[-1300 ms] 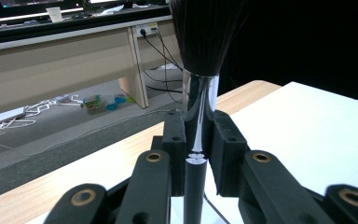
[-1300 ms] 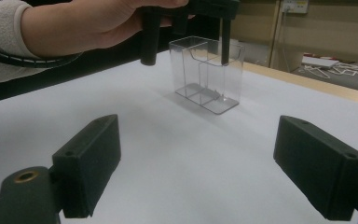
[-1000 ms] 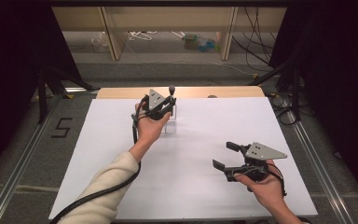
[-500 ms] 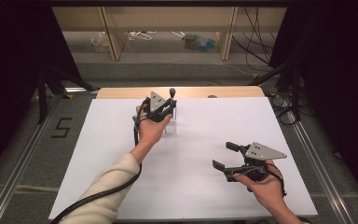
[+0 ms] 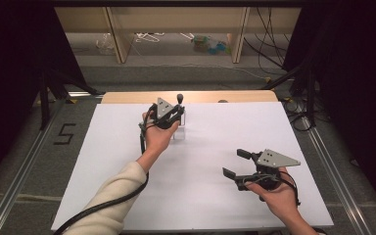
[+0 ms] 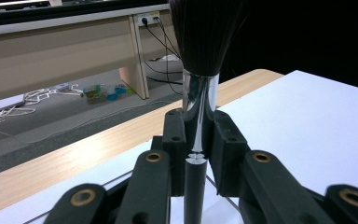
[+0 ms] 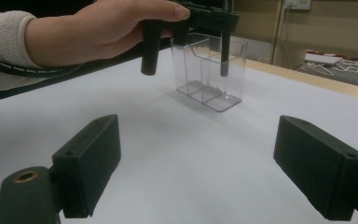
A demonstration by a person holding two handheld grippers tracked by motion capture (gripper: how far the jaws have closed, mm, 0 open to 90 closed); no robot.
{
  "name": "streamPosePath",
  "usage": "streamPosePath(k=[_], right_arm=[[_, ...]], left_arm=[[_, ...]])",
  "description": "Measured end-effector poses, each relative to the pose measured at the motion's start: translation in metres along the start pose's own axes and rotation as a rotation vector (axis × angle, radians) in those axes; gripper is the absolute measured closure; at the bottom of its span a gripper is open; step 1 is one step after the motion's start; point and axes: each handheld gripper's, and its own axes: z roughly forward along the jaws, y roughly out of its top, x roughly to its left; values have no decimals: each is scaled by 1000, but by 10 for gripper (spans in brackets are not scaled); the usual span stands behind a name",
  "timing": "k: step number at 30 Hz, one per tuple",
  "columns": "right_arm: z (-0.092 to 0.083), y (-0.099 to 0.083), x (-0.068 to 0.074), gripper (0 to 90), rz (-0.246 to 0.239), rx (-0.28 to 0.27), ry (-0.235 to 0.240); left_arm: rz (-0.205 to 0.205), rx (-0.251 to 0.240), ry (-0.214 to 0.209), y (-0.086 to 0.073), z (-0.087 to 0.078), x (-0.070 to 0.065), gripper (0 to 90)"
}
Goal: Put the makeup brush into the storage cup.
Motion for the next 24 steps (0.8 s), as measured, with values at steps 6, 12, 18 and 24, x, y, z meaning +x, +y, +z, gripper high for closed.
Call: streamPosePath(k=[6, 12, 18, 24], right_arm=[[0, 0, 1, 156, 29, 16, 7], [-1, 0, 1, 157, 22, 22, -3], [0, 0, 0, 156, -2, 4, -10], [0, 0, 0, 157, 8, -3, 0]], left_arm=[[-6, 7, -2, -3, 1, -1, 773], [-23, 10, -6, -4, 3, -2, 773], [-36, 14, -8, -3, 3, -1, 773], [-45, 14, -4, -1, 2, 0, 772]])
